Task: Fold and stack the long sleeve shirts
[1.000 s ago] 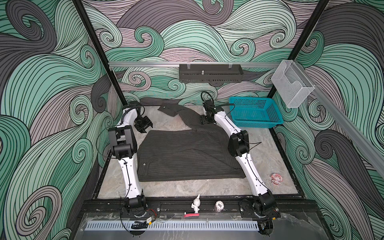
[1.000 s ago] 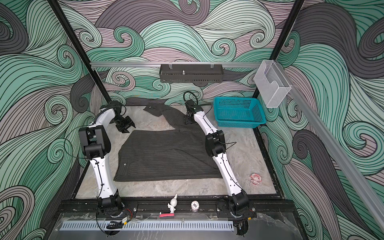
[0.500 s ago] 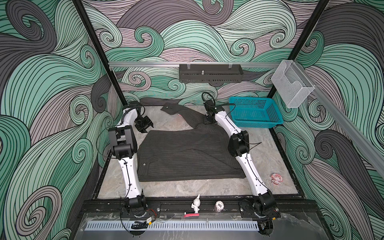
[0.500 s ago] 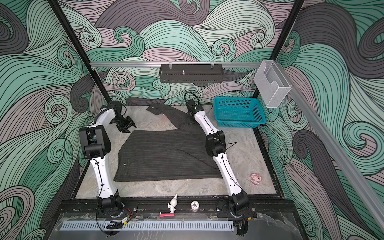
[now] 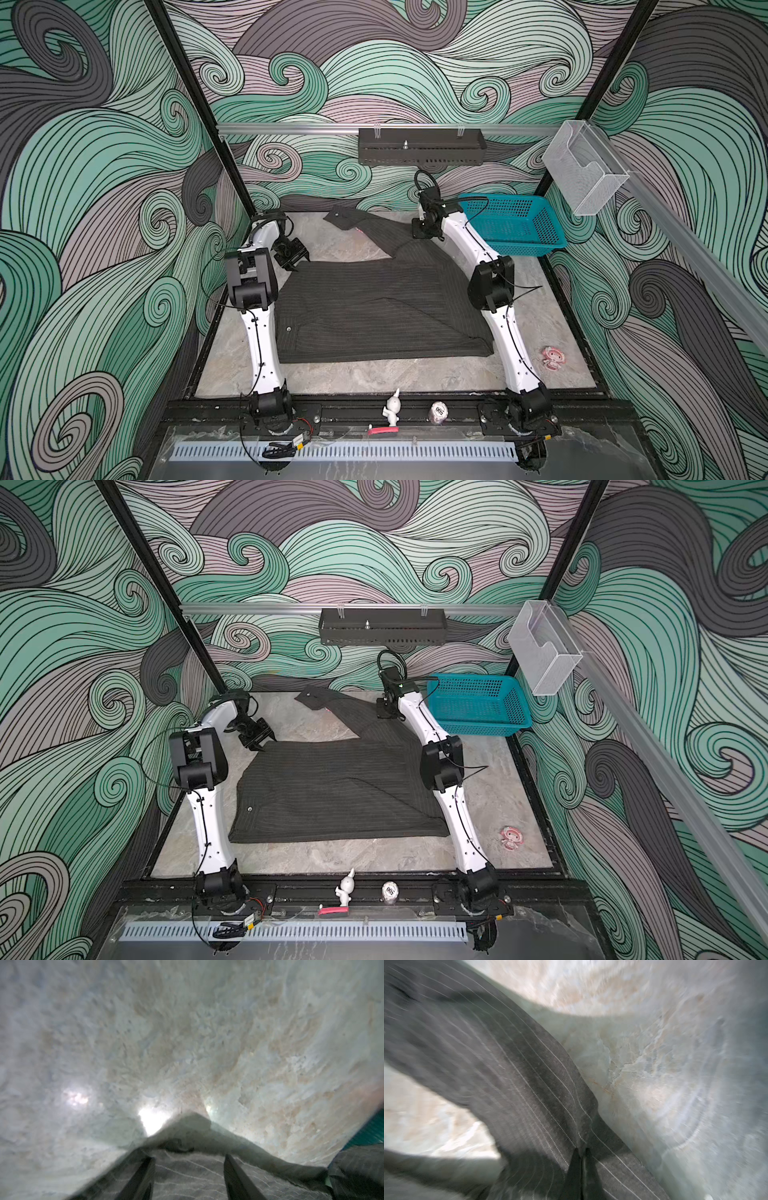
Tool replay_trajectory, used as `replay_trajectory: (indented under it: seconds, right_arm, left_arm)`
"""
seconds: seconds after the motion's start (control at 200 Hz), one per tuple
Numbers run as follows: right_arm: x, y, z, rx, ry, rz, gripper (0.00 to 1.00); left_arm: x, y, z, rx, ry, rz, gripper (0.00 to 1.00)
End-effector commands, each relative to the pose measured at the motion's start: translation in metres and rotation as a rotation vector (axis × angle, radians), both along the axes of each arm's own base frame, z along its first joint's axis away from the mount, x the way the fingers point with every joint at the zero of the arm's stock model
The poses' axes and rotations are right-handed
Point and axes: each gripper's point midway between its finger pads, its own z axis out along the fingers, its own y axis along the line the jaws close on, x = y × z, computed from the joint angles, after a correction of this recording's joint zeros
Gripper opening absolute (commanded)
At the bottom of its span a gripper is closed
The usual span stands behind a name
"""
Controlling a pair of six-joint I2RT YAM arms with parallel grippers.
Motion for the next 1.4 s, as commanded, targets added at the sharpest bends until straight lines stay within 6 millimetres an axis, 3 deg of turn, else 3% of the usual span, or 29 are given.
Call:
replay_trajectory:
  seconds: [0.0, 0.2, 0.43, 0.49, 0.635, 0.735, 0.966, 1.091, 1.391]
  right_arm:
    - [-0.008, 0.006, 0.021, 0.032, -0.015, 0.004, 0.0]
    - [-0.021, 0.012, 0.013, 0.03, 0.02, 0.022, 0.0]
    - [-0.024, 0.012, 0.009, 0.03, 0.031, 0.022, 0.0]
    - [-0.025, 0.012, 0.009, 0.028, 0.03, 0.023, 0.0]
    - [-0.026, 0.011, 0.01, 0.025, 0.031, 0.024, 0.0]
    - [-0.026, 0.008, 0.015, 0.024, 0.023, 0.022, 0.0]
    - [-0.029, -0.005, 0.048, 0.027, -0.024, -0.007, 0.0]
    - [-0.04, -0.007, 0.065, 0.049, -0.038, -0.012, 0.0]
    - [-0.096, -0.016, 0.074, 0.084, -0.006, -0.022, 0.0]
  left_arm:
    - [0.009, 0.006, 0.004, 0.027, -0.008, -0.01, 0.56]
    - [0.008, 0.012, -0.005, 0.08, 0.042, -0.044, 0.54]
    - [-0.003, -0.003, -0.016, 0.071, 0.103, -0.111, 0.49]
    - [-0.007, -0.003, -0.017, 0.084, 0.118, -0.123, 0.42]
    - [-0.007, -0.001, -0.014, 0.099, 0.117, -0.133, 0.13]
    - [-0.003, 0.003, -0.006, 0.124, 0.097, -0.13, 0.0]
    - [-0.003, 0.023, 0.021, 0.236, 0.077, -0.124, 0.0]
    - [-0.008, 0.023, 0.035, 0.245, 0.061, -0.135, 0.0]
    - [-0.039, 0.008, 0.062, 0.222, 0.003, -0.196, 0.0]
